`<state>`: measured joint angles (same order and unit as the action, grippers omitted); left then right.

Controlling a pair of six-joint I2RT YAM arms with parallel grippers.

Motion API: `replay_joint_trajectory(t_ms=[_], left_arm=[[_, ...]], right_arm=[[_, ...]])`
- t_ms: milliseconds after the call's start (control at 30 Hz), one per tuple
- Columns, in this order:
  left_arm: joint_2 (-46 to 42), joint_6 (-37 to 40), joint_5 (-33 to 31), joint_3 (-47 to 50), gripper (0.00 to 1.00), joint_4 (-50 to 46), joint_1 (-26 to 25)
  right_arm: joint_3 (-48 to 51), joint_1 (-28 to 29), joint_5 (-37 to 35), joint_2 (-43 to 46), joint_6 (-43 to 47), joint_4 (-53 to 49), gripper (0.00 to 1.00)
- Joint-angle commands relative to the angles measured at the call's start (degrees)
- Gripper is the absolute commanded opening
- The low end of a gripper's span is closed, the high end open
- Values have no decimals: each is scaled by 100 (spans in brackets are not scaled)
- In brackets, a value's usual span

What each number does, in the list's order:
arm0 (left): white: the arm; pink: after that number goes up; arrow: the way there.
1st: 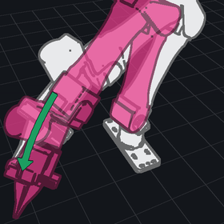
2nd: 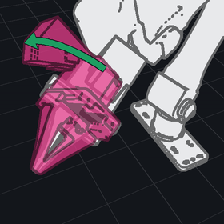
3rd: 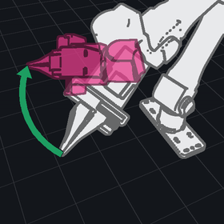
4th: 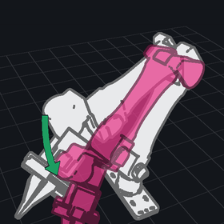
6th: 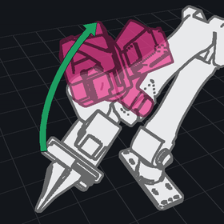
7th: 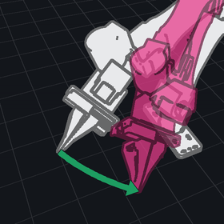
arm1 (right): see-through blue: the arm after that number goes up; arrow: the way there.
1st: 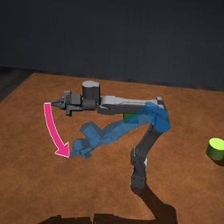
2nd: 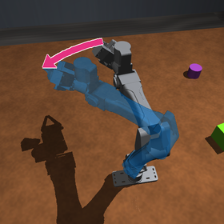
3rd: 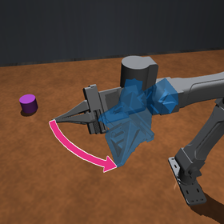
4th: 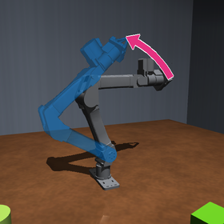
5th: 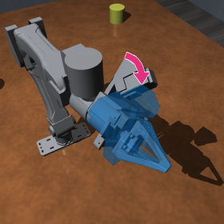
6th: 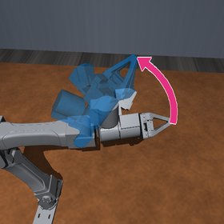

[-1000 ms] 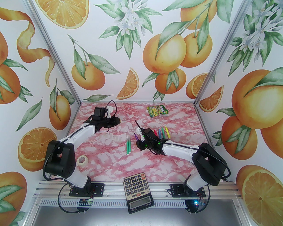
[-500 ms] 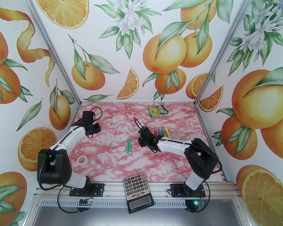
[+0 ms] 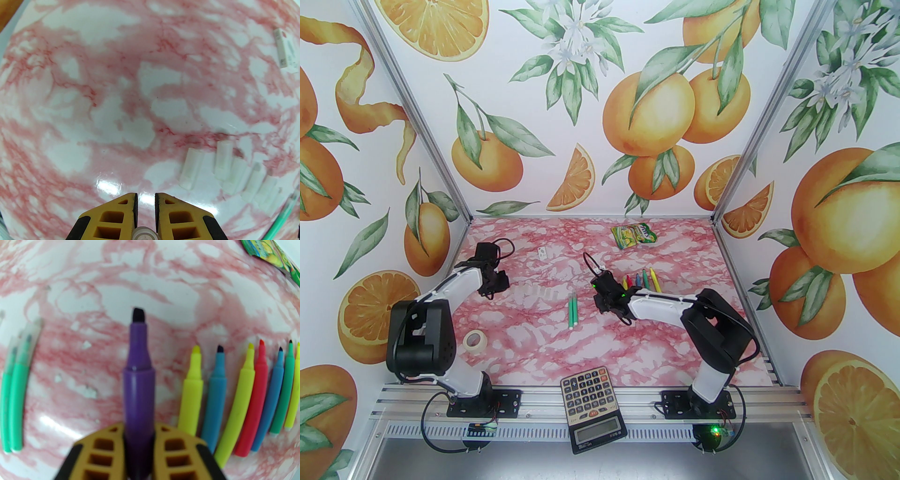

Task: Open the pen caps

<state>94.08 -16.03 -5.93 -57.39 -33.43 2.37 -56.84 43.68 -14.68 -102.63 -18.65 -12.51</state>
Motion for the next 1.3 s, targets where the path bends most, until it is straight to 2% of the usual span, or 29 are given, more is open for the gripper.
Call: replay_joint_trajectory(t_ms=[0, 167, 400, 700, 1267], left_arm=[[134, 95, 75, 77, 1, 220, 109], [341, 151, 556, 27, 5, 319, 180], [526, 200, 803, 26, 9, 450, 186], [708, 200, 908, -9, 17, 504, 189], [571, 229, 919, -10, 27, 395, 192]], right_arm=[[-153, -50, -176, -116, -86, -120, 16], [-202, -61, -220, -179, -103, -205, 19], [-189, -68, -259, -200, -129, -314, 22], [-200, -68, -335, -157, -124, -411, 29], [-150, -29, -325, 232, -96, -493, 34]])
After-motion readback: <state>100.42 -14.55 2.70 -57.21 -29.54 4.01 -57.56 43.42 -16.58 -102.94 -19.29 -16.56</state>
